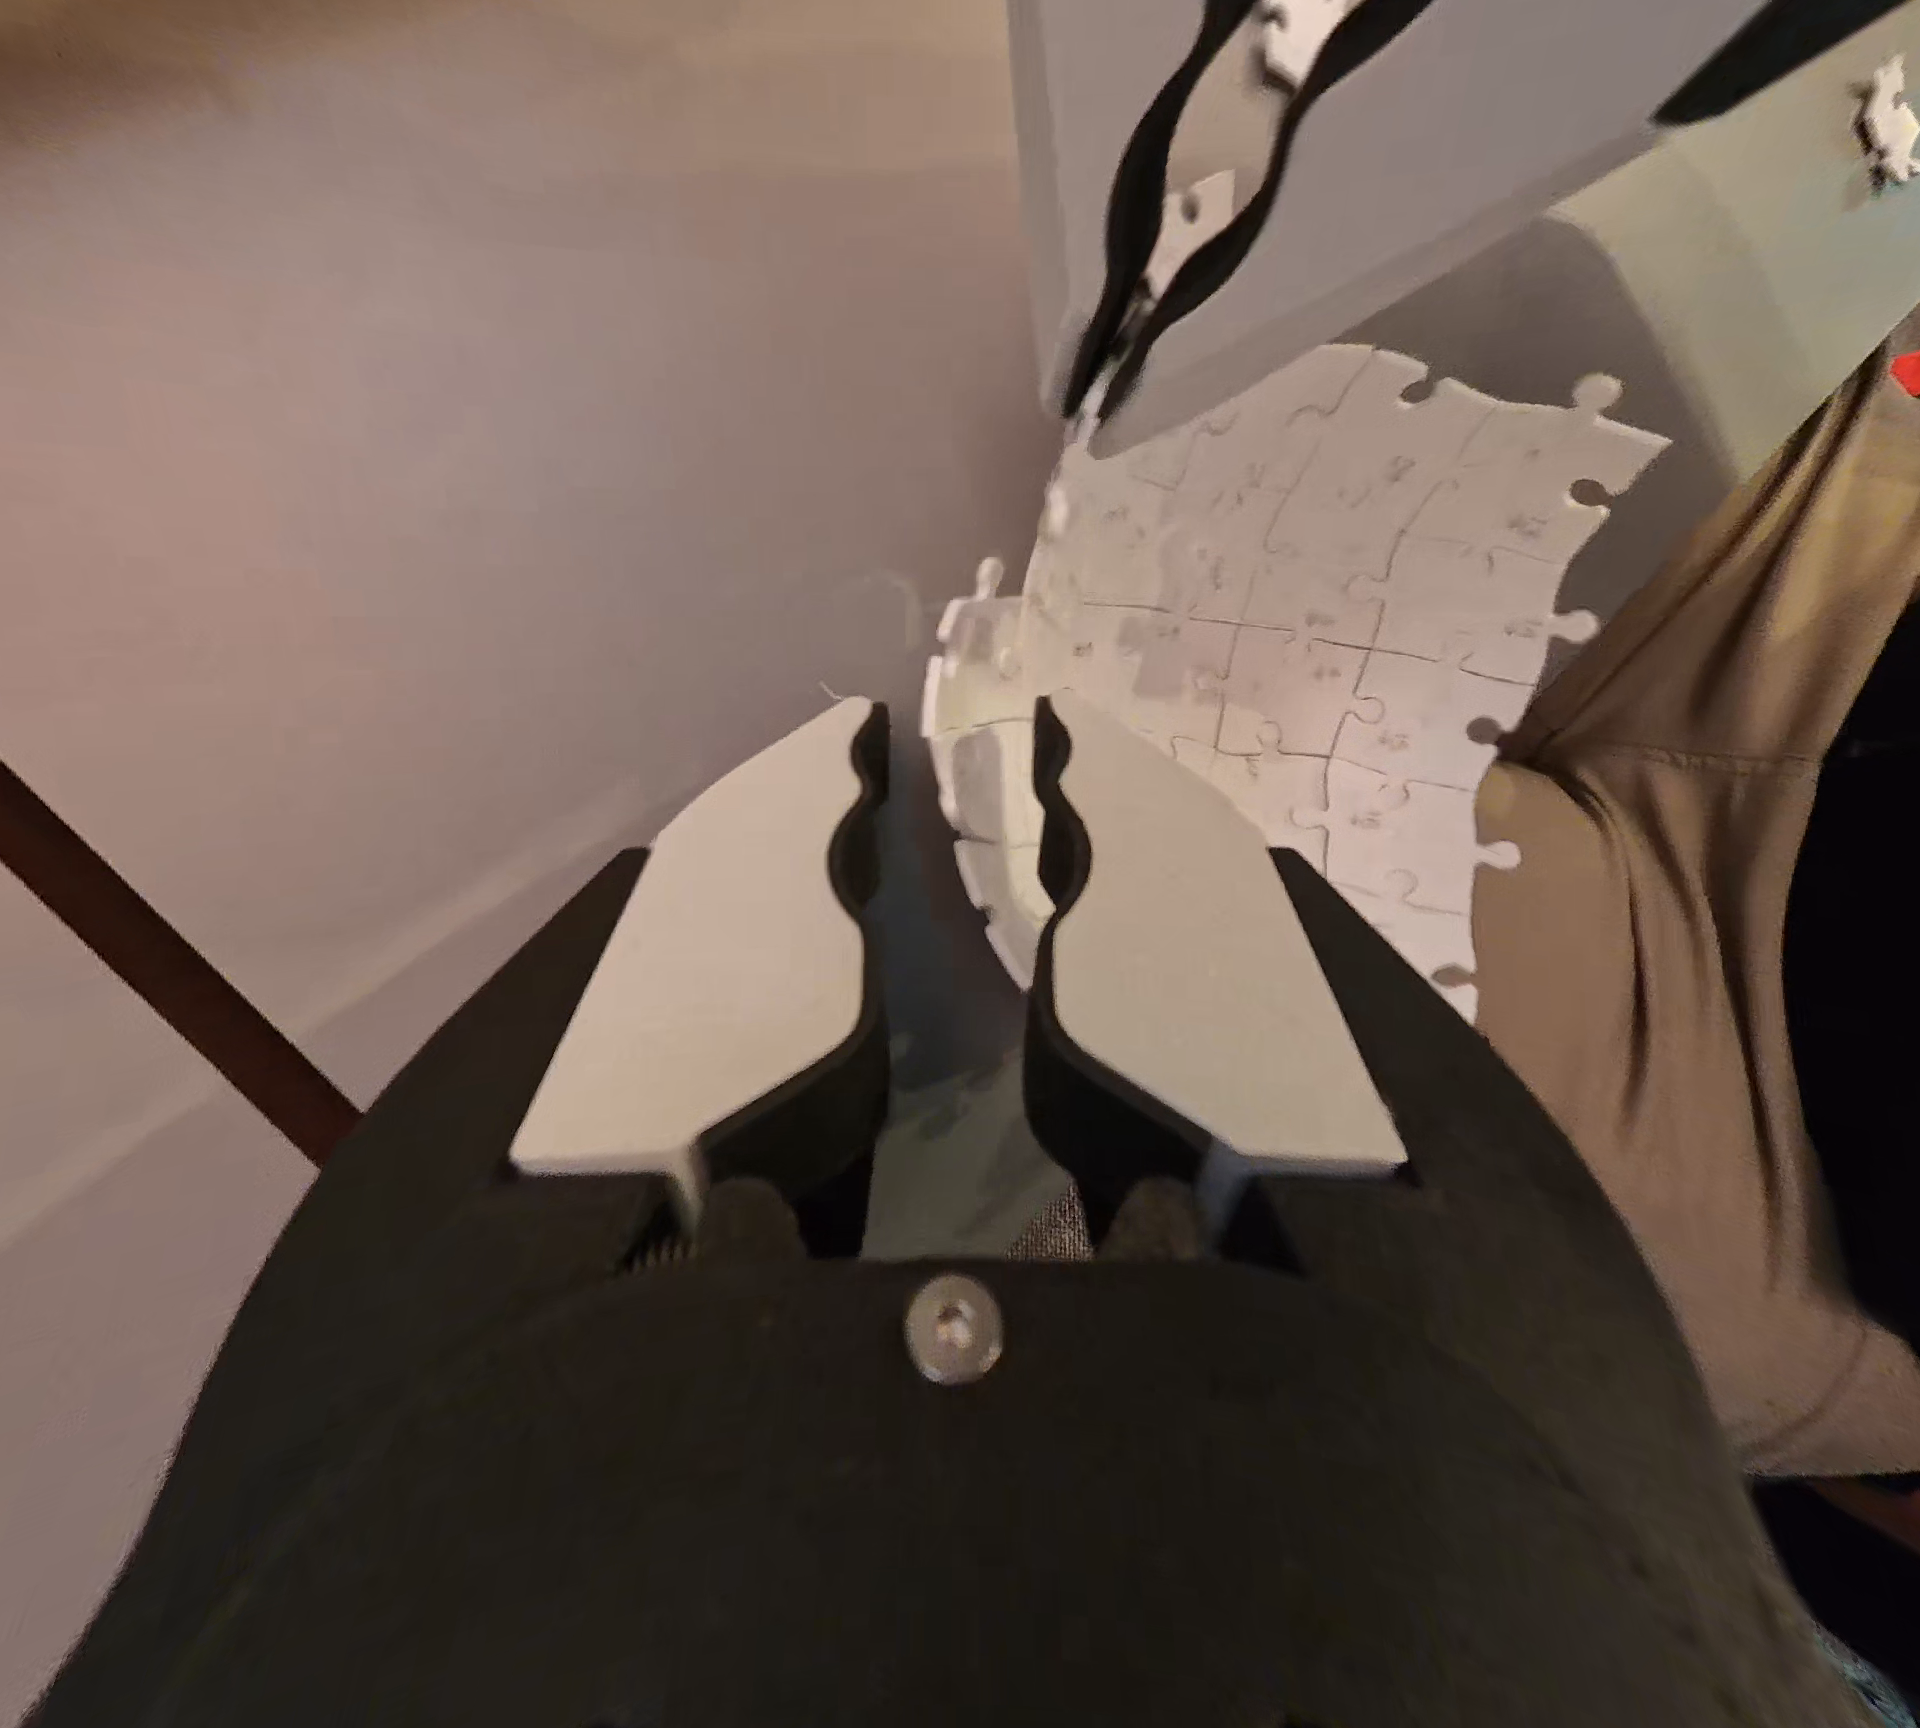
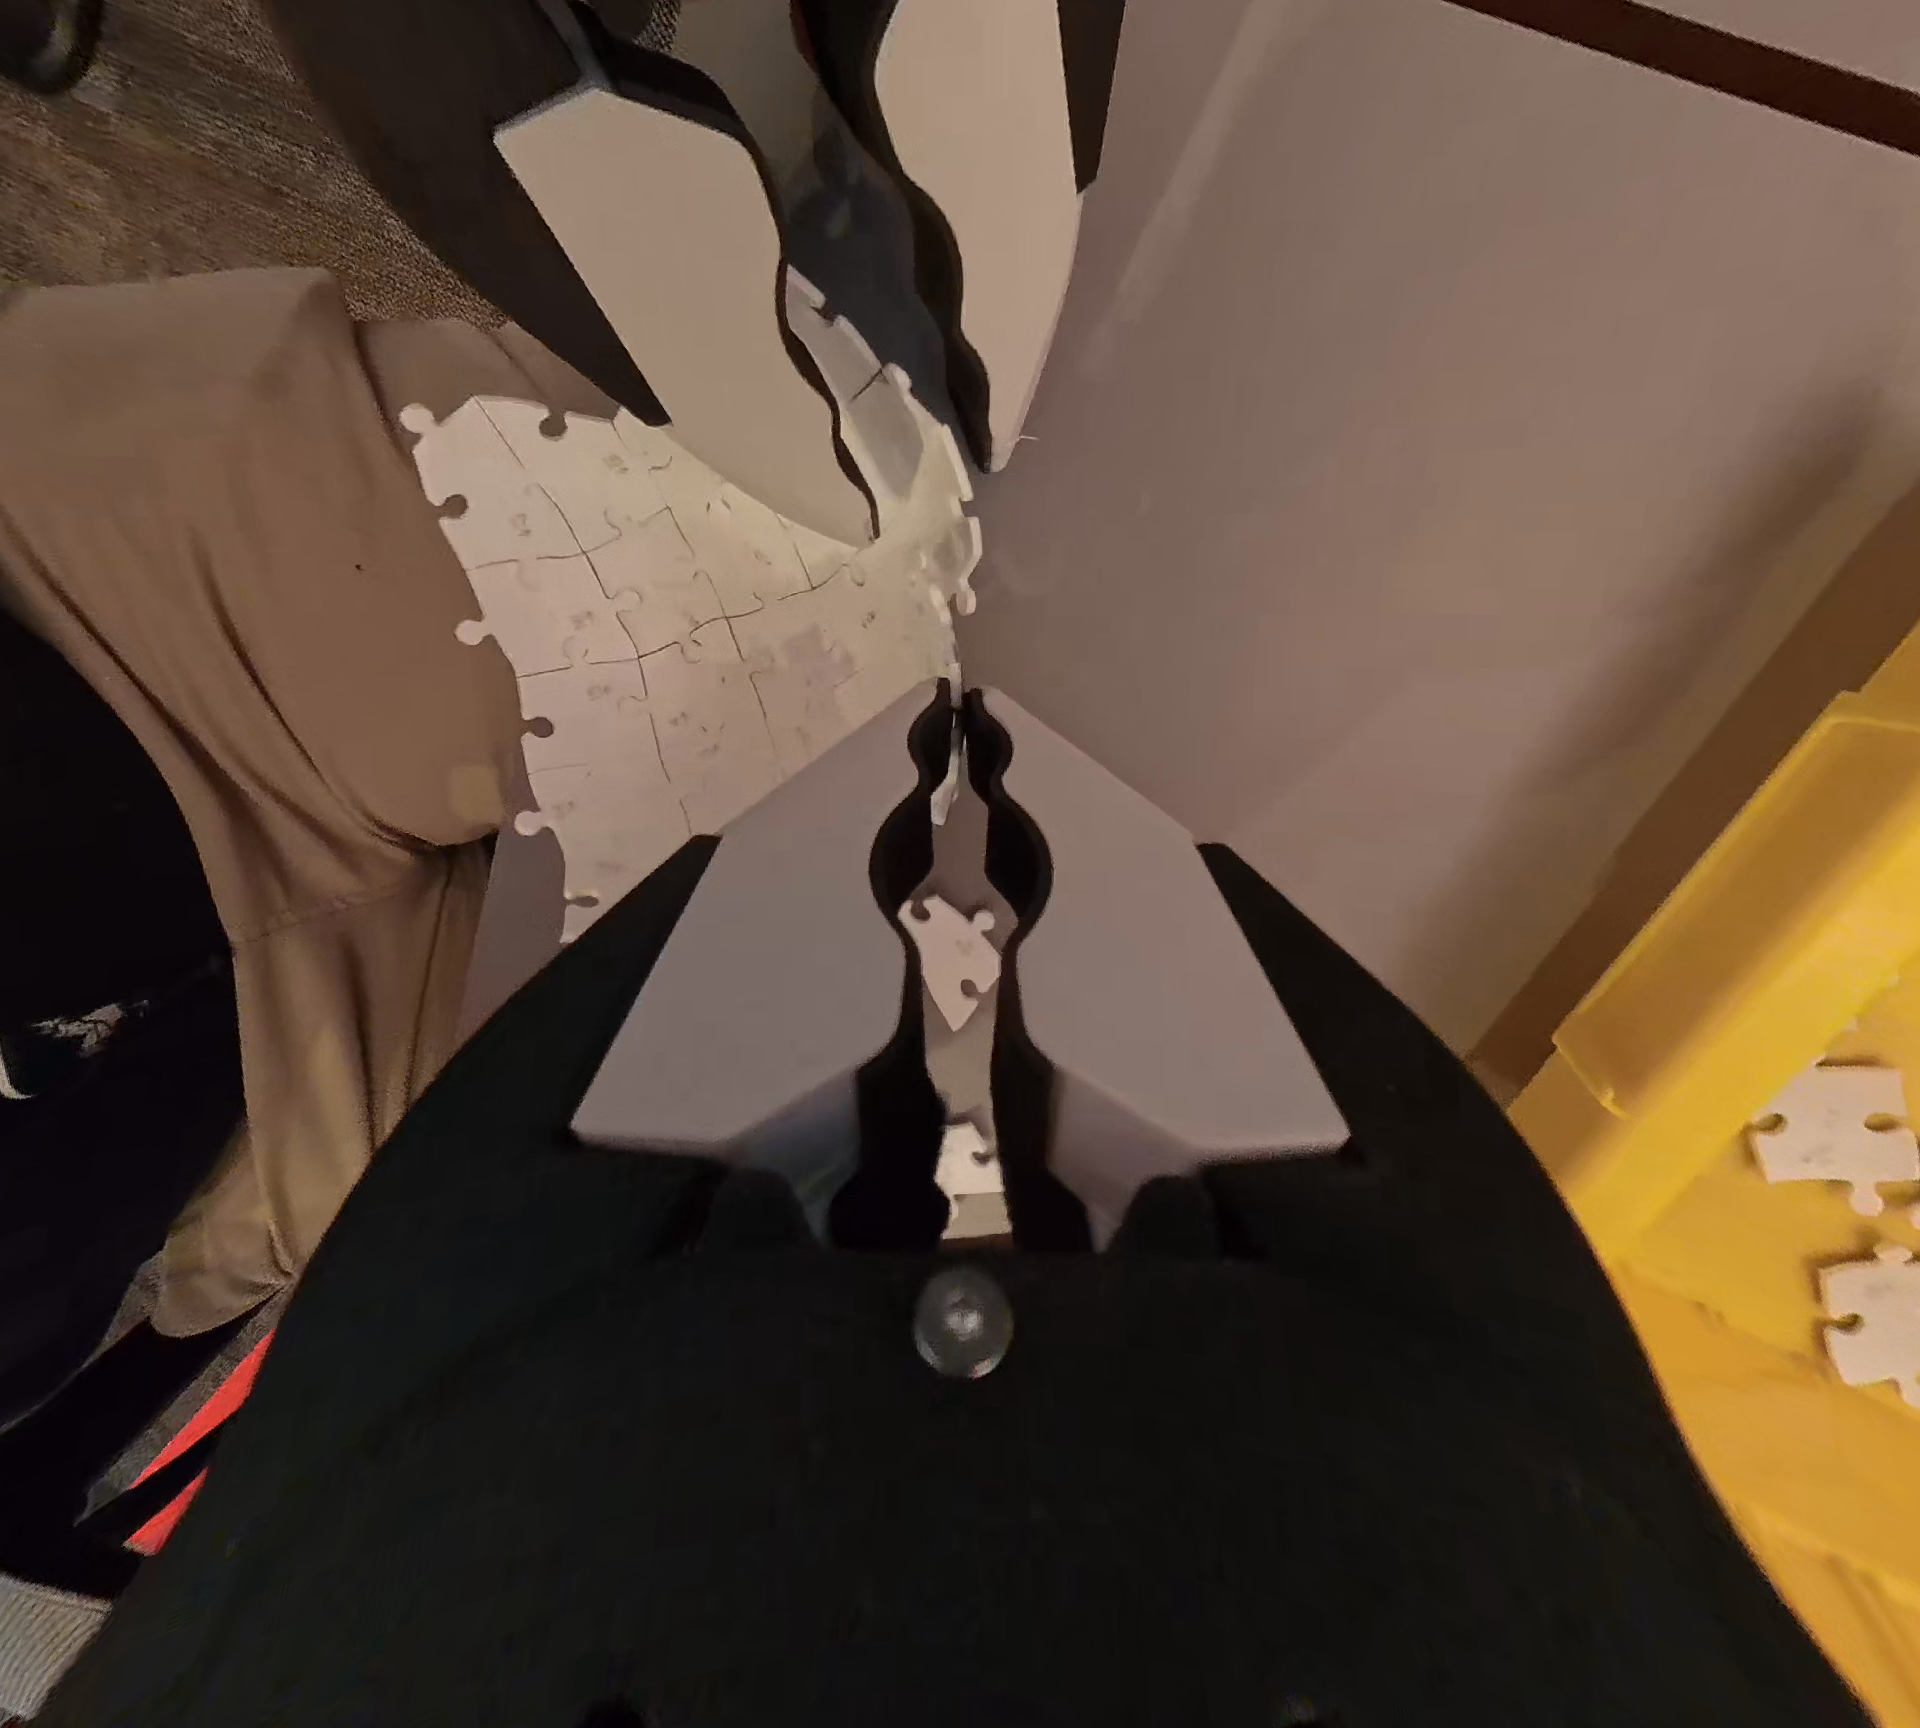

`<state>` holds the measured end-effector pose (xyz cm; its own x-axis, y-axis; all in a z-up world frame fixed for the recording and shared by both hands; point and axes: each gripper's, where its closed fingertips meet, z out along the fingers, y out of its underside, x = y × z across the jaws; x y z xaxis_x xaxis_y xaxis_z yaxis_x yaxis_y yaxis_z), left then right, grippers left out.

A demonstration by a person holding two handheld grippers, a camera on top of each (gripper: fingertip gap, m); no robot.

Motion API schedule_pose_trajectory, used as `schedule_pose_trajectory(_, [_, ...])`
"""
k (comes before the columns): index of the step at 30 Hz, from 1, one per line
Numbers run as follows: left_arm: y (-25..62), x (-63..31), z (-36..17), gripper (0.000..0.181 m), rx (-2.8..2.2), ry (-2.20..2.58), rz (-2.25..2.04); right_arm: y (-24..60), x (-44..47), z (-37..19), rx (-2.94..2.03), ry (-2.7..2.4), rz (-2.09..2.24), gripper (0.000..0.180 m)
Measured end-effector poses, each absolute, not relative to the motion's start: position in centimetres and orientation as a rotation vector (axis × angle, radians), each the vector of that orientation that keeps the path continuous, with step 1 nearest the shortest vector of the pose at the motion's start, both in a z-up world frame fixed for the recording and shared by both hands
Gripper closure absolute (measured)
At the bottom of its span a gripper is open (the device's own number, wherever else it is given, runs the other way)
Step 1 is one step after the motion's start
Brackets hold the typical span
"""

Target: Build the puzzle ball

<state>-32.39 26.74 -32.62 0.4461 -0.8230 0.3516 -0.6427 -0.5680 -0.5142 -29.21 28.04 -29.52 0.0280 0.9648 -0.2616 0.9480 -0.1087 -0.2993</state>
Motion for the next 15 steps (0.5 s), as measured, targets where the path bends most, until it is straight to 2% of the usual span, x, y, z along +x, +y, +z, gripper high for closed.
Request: schedule_pose_trajectory(15, [27.4, -31.7, -32.6, 0.156, -2.415, 1.315, -0.78, 29.1, -28.3, -30.7, -2.265, -2.091, 0.555, 0.18])
